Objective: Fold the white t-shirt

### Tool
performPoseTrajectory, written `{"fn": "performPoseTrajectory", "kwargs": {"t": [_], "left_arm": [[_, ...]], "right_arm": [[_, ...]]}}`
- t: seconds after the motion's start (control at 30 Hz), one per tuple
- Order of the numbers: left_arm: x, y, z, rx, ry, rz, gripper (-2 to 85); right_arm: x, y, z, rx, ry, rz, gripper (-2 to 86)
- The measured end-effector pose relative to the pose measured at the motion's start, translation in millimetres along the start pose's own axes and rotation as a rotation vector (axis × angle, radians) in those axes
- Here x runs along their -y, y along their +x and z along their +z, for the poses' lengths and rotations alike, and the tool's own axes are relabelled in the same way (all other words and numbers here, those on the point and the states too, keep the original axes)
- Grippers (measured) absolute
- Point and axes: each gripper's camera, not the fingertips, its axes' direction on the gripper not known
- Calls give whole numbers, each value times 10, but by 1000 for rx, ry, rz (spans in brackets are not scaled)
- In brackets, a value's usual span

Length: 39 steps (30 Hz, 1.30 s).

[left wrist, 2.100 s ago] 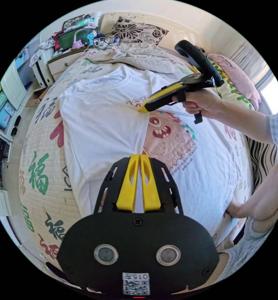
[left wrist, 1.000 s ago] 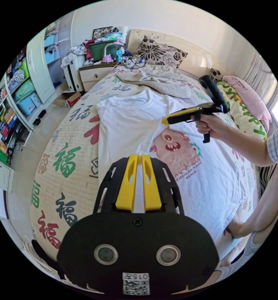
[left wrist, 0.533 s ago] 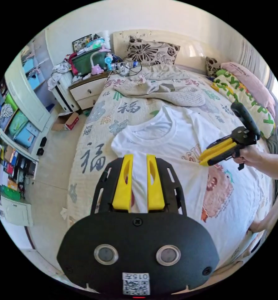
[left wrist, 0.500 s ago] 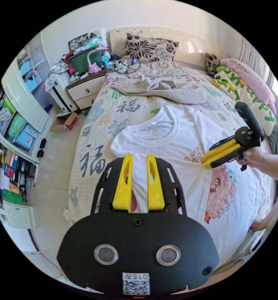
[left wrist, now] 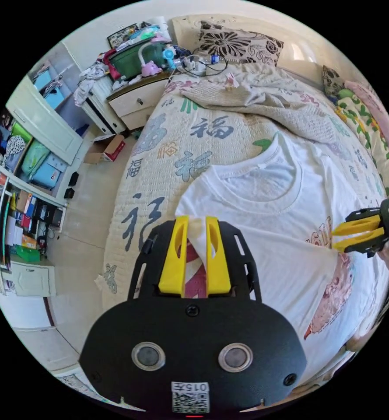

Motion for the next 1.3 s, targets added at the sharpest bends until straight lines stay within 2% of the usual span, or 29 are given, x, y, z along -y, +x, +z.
{"fn": "performPoseTrajectory", "kwargs": {"t": [0.07, 0.17, 0.23, 0.3, 0.37, 0.43, 0.5, 0.77, 1.0, 1.07, 1.17, 1.3], "left_arm": [[24, -150, -108, -48, 47, -52, 75], [176, -332, 5, -116, -43, -110, 120], [247, -437, 264, -226, -186, -167, 134], [220, -496, 363, -248, -207, -241, 128], [156, -537, 365, -229, -189, -297, 103], [83, -575, 322, -234, -184, -285, 25], [53, -619, 258, -257, -180, -285, 13], [93, -825, -374, -194, -30, -230, 1], [-134, -989, -975, -160, 237, -269, 1], [-332, -969, -1080, -157, 264, -228, 1], [-918, -941, -1317, -271, 341, -164, 0], [-2141, -737, -1625, -392, 360, -66, -1]], "right_arm": [[-23, 142, -268, -75, 102, 4, 81], [116, 448, -525, -207, 196, 51, 98], [312, 686, -454, -256, 111, 107, 127], [410, 813, -306, -242, 5, 144, 124], [424, 920, -140, -243, -124, 216, 81], [333, 899, -169, -259, -116, 188, 19], [270, 887, -208, -250, -138, 180, 6], [38, 894, -806, -302, 6, 210, -9], [-290, 798, -1384, -372, 203, 195, -8], [-531, 741, -1488, -327, 243, 157, -8], [-1141, 540, -1662, -244, 278, 39, -8], [-2279, 213, -1777, -61, 269, -63, -8]]}}
